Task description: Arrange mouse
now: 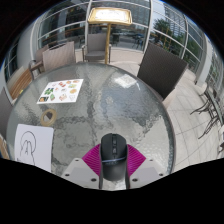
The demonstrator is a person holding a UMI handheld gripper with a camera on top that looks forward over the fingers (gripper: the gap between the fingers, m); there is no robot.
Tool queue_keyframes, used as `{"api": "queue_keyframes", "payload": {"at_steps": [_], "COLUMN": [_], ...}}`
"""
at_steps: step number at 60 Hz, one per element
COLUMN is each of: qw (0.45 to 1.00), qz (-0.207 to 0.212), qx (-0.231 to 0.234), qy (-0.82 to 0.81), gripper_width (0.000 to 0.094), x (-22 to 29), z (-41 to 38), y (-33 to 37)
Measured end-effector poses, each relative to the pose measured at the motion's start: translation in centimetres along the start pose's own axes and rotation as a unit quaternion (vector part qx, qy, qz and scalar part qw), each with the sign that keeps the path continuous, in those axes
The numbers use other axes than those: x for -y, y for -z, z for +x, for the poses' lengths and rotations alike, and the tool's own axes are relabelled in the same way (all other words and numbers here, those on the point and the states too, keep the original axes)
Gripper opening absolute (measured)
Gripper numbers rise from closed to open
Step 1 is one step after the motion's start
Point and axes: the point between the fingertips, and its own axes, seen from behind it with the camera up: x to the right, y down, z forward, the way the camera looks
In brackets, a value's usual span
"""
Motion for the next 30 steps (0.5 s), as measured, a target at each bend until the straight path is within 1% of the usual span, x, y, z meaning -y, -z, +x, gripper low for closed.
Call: {"api": "queue_keyframes", "payload": {"at_steps": [4, 11, 16, 19, 20, 23, 25, 27, 30], "qw": [0.999, 0.993, 0.987, 0.984, 0.983, 0.982, 0.981, 0.982, 0.985], "qz": [0.024, 0.106, 0.158, 0.177, 0.180, 0.187, 0.190, 0.181, 0.159], "qx": [-0.005, -0.008, -0.004, 0.005, 0.011, 0.027, 0.036, 0.045, 0.056], "qy": [-0.020, -0.041, -0.029, -0.017, -0.014, -0.003, 0.005, 0.016, 0.030], "gripper_width": [0.0304, 0.0303, 0.0304, 0.0304, 0.0304, 0.0303, 0.0303, 0.0302, 0.0301], "x": [3.7, 12.7, 17.2, 19.0, 19.5, 19.9, 18.9, 19.1, 17.1], "z": [-0.6, -3.8, -8.0, -11.5, -12.5, -16.4, -19.4, -21.3, -24.5], "y": [3.0, 11.2, 16.6, 19.7, 19.0, 19.9, 21.3, 20.2, 18.4]}}
